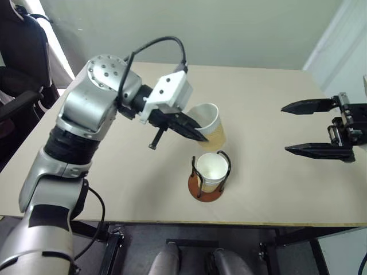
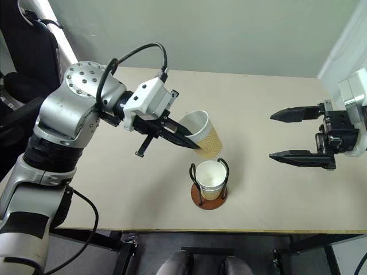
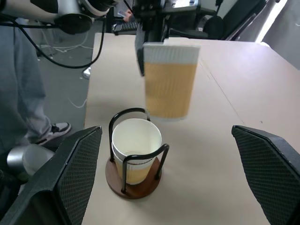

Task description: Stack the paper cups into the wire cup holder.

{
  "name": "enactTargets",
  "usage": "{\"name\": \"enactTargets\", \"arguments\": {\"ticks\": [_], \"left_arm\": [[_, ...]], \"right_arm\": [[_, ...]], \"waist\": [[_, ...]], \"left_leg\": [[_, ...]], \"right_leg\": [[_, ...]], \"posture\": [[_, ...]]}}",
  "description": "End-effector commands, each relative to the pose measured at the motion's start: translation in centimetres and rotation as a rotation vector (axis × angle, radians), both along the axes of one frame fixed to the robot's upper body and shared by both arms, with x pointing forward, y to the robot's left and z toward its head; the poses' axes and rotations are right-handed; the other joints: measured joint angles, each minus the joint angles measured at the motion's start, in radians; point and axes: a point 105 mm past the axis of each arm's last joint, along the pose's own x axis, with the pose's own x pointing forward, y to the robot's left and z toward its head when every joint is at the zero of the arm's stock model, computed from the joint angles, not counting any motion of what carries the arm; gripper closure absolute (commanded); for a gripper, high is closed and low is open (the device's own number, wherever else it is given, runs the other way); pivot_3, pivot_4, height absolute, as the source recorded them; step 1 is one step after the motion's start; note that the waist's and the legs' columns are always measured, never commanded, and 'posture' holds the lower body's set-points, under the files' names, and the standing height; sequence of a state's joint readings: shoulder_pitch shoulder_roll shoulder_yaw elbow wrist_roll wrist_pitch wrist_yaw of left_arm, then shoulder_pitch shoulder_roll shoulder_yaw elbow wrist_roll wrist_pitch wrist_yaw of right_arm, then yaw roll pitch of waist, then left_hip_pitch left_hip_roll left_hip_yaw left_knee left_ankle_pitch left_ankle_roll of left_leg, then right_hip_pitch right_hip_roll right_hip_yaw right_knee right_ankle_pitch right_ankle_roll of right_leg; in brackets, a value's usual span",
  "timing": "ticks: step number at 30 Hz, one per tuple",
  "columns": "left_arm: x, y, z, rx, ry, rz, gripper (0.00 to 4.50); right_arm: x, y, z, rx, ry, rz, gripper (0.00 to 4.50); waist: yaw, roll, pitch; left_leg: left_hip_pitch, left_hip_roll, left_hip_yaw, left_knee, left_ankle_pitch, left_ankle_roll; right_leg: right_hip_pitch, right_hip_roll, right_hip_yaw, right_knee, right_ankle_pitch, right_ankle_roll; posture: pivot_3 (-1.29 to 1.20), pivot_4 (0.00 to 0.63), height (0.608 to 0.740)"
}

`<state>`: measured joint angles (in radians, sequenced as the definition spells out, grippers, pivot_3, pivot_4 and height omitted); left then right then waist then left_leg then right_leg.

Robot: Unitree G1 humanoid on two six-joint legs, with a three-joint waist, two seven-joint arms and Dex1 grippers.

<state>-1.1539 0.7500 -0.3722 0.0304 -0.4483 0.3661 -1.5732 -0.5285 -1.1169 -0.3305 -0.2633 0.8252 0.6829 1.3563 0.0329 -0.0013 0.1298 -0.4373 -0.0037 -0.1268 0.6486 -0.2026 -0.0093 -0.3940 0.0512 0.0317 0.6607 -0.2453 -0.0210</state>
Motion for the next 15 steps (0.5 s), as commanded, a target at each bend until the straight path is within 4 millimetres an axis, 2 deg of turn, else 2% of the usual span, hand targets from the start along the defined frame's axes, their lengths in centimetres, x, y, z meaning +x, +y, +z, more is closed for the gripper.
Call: {"name": "enactTargets", "arguments": {"ticks": [1,5,15], "left_arm": [[-1.0,-0.2,0.2,0.021,-0.013,-0.087,4.46],[-1.4,-0.4,-0.5,0.036,0.012,-0.115,4.46],[-0.6,-0.4,-2.4,0.095,-0.010,-0.089,4.46]], "right_arm": [[-0.8,0.0,1.1,-0.008,-0.061,-0.013,0.00],[-1.0,0.0,0.9,-0.016,-0.058,-0.027,0.00],[-1.0,0.1,0.6,-0.019,-0.053,-0.040,0.00]], "waist": [[0.000,0.000,0.000],[0.000,0.000,0.000],[0.000,0.000,0.000]], "left_leg": [[0.000,0.000,0.000,0.000,0.000,0.000],[0.000,0.000,0.000,0.001,0.000,0.000],[0.000,-0.001,0.001,0.003,-0.001,0.002]], "right_leg": [[0.000,0.000,0.000,0.000,0.000,0.000],[0.000,0.000,0.000,0.000,0.000,0.002],[0.001,0.000,0.001,0.000,0.000,0.003]], "posture": [[0.00,0.150,0.740],[0.00,0.150,0.740],[0.00,0.150,0.740]]}}
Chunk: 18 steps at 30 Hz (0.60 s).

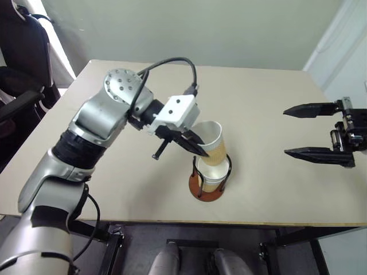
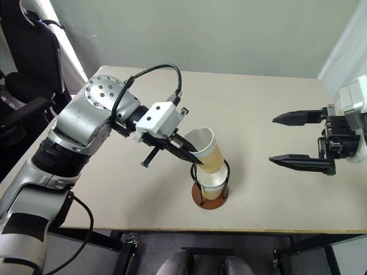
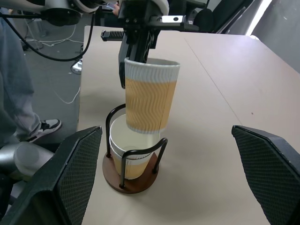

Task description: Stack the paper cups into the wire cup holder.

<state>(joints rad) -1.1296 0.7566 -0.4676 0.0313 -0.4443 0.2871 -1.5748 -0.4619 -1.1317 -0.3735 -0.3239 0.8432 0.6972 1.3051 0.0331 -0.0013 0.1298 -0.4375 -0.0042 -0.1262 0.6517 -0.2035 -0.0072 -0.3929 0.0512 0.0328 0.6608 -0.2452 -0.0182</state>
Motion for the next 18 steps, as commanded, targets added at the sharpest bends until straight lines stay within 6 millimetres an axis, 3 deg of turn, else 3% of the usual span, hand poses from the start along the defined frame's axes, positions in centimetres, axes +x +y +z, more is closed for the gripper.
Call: {"name": "enactTargets", "arguments": {"ticks": [1,5,8,18], "left_arm": [[-0.3,0.1,-0.1,0.027,-0.015,-0.034,4.46],[-0.7,0.1,-0.4,0.038,0.013,-0.042,4.46],[-0.5,-0.1,-0.5,0.041,0.015,-0.034,3.92],[0.3,-0.6,-0.1,-0.001,-0.023,-0.001,0.32]], "right_arm": [[-0.5,0.1,1.0,-0.006,-0.050,0.001,0.00],[-0.5,0.1,0.9,-0.007,-0.050,-0.001,0.00],[-0.4,0.0,0.9,-0.009,-0.049,-0.002,0.00],[-0.4,0.1,0.6,-0.005,-0.045,0.000,0.00]], "waist": [[0.000,0.000,0.000],[0.000,0.000,0.000],[0.000,0.000,0.000],[0.001,0.000,0.000]], "left_leg": [[0.000,0.000,0.000,0.000,0.000,0.000],[-0.001,0.000,0.000,0.002,-0.001,0.001],[-0.001,0.000,0.000,0.002,-0.001,0.002],[-0.002,0.000,0.000,0.006,-0.002,0.004]], "right_leg": [[0.000,0.000,0.000,0.000,0.000,0.000],[0.000,0.000,0.000,0.000,0.000,0.001],[0.000,0.000,0.000,0.000,0.000,0.001],[0.001,0.000,0.000,0.000,0.000,0.003]], "posture": [[0.00,0.150,0.740],[0.00,0.150,0.740],[0.00,0.150,0.740],[0.00,0.150,0.740]]}}
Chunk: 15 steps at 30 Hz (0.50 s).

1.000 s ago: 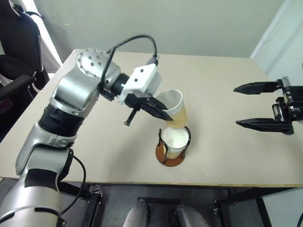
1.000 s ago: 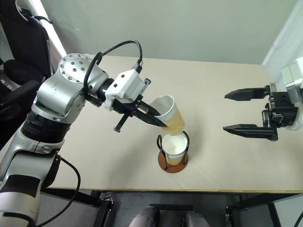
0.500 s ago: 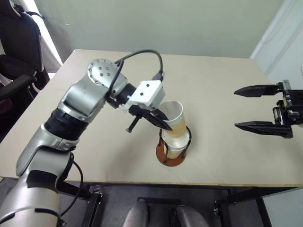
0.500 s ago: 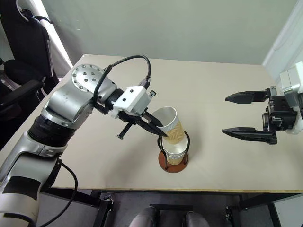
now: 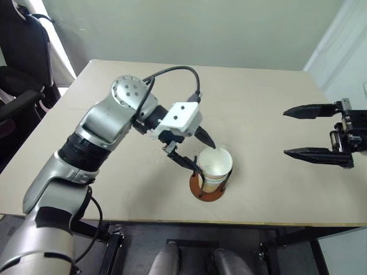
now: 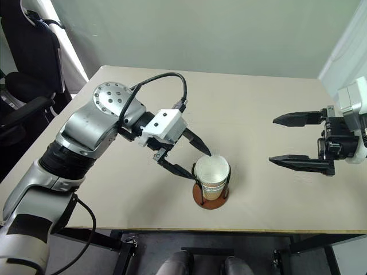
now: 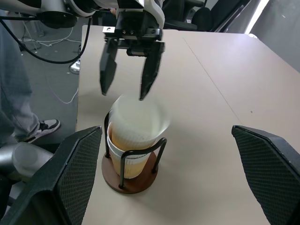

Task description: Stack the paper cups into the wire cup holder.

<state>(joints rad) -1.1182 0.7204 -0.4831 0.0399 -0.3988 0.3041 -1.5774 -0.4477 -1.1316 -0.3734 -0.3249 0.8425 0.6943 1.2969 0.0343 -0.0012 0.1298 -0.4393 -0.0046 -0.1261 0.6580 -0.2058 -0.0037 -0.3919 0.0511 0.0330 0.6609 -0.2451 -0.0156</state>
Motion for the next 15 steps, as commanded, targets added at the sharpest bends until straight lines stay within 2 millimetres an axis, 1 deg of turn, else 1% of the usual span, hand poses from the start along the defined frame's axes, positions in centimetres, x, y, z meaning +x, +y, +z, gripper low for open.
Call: {"name": "enactTargets", "arguments": {"ticks": [1,4,8,11,13,15], "left_arm": [[0.2,-0.1,1.1,-0.035,-0.049,-0.006,0.04],[0.9,0.0,2.1,-0.108,-0.058,0.057,0.04],[2.2,1.9,3.6,-0.243,-0.057,0.205,0.04],[2.5,6.3,3.8,-0.329,0.029,0.398,0.04],[2.3,8.3,3.6,-0.366,0.045,0.496,0.04],[1.7,9.8,2.8,-0.343,0.051,0.572,0.04]], "right_arm": [[-0.5,0.2,0.9,-0.006,-0.052,0.011,0.00],[-0.2,0.2,0.7,-0.005,-0.044,0.015,0.00],[0.5,-0.1,0.5,-0.012,-0.030,-0.004,0.00],[1.0,-0.9,-0.3,-0.029,-0.007,-0.033,0.00],[1.3,-1.4,-0.6,-0.029,0.005,-0.051,0.00],[1.5,-1.7,-0.7,-0.035,0.008,-0.069,0.00]], "waist": [[0.000,0.000,0.000],[0.000,0.000,0.000],[-0.001,0.000,0.000],[-0.004,0.001,0.000],[-0.012,0.001,0.000],[-0.013,0.001,0.000]], "left_leg": [[0.000,0.000,0.000,0.001,0.000,0.000],[-0.001,0.000,0.000,0.004,-0.002,0.002],[-0.001,0.000,0.001,0.005,-0.002,0.002],[0.000,0.000,0.001,0.004,-0.002,0.002],[0.001,0.000,0.001,0.003,-0.002,0.002],[0.001,0.000,0.001,0.002,-0.002,0.002]], "right_leg": [[0.000,0.000,0.000,0.000,0.000,0.000],[0.000,0.000,0.000,0.000,0.000,0.001],[0.001,0.000,0.000,0.000,0.001,0.002],[0.001,0.000,0.001,0.000,0.000,0.002],[0.001,0.000,0.001,0.000,0.000,0.002],[0.001,0.000,0.001,0.000,0.000,0.003]], "posture": [[0.00,0.150,0.740],[0.00,0.150,0.740],[0.00,0.150,0.740],[0.00,0.150,0.740],[0.00,0.150,0.740],[0.00,0.150,0.740]]}}
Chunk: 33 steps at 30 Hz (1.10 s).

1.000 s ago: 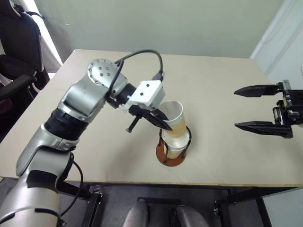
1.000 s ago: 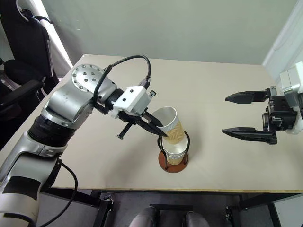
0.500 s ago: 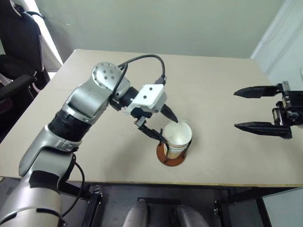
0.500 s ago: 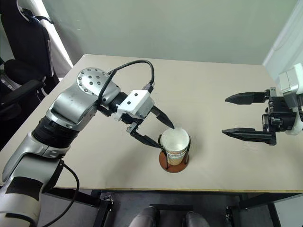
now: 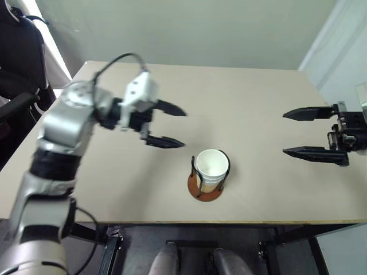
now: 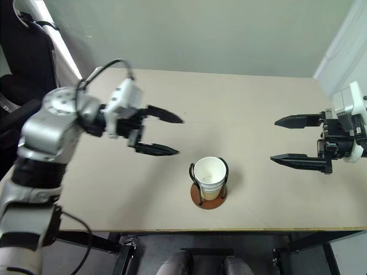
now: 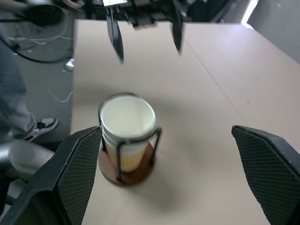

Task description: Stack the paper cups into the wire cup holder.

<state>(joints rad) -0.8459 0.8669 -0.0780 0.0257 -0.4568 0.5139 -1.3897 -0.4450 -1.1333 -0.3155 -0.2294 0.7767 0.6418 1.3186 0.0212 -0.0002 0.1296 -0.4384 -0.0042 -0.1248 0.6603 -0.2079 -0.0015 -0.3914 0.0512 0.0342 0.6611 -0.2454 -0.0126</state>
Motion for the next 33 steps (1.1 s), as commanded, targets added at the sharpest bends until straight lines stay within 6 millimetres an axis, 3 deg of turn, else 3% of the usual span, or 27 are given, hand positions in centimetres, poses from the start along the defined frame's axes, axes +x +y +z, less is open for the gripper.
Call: {"name": "enactTargets", "arguments": {"ticks": [1,9,16,33], "left_arm": [[-1.5,1.7,1.0,-0.019,-0.034,0.083,0.04],[-2.8,3.7,0.7,-0.060,-0.007,0.245,0.04],[-2.9,3.9,0.5,-0.072,-0.003,0.292,0.04],[-3.2,4.2,0.1,-0.084,0.001,0.325,0.04]], "right_arm": [[0.0,-0.6,0.6,-0.024,-0.031,-0.014,0.00],[1.4,-1.1,0.5,-0.028,-0.038,-0.025,0.00],[2.0,-0.6,-0.2,-0.043,-0.019,-0.001,0.00],[2.3,0.0,0.7,-0.038,-0.034,0.042,0.00]], "waist": [[0.001,0.000,0.000],[0.018,0.000,0.000],[0.015,0.000,0.000],[0.013,0.001,0.000]], "left_leg": [[0.000,0.000,0.000,0.000,0.000,0.000],[0.002,-0.001,0.000,0.002,0.000,0.001],[0.004,-0.001,0.000,0.001,0.000,0.000],[0.004,-0.001,0.000,-0.005,0.000,-0.002]], "right_leg": [[0.000,0.000,0.000,0.000,0.000,0.000],[0.002,0.000,0.003,-0.001,0.001,-0.002],[0.003,0.000,0.003,0.001,0.001,-0.004],[0.000,0.000,0.003,0.000,0.001,-0.006]], "posture": [[0.00,0.150,0.740],[0.00,0.150,0.740],[0.00,0.150,0.740],[0.00,0.150,0.740]]}}
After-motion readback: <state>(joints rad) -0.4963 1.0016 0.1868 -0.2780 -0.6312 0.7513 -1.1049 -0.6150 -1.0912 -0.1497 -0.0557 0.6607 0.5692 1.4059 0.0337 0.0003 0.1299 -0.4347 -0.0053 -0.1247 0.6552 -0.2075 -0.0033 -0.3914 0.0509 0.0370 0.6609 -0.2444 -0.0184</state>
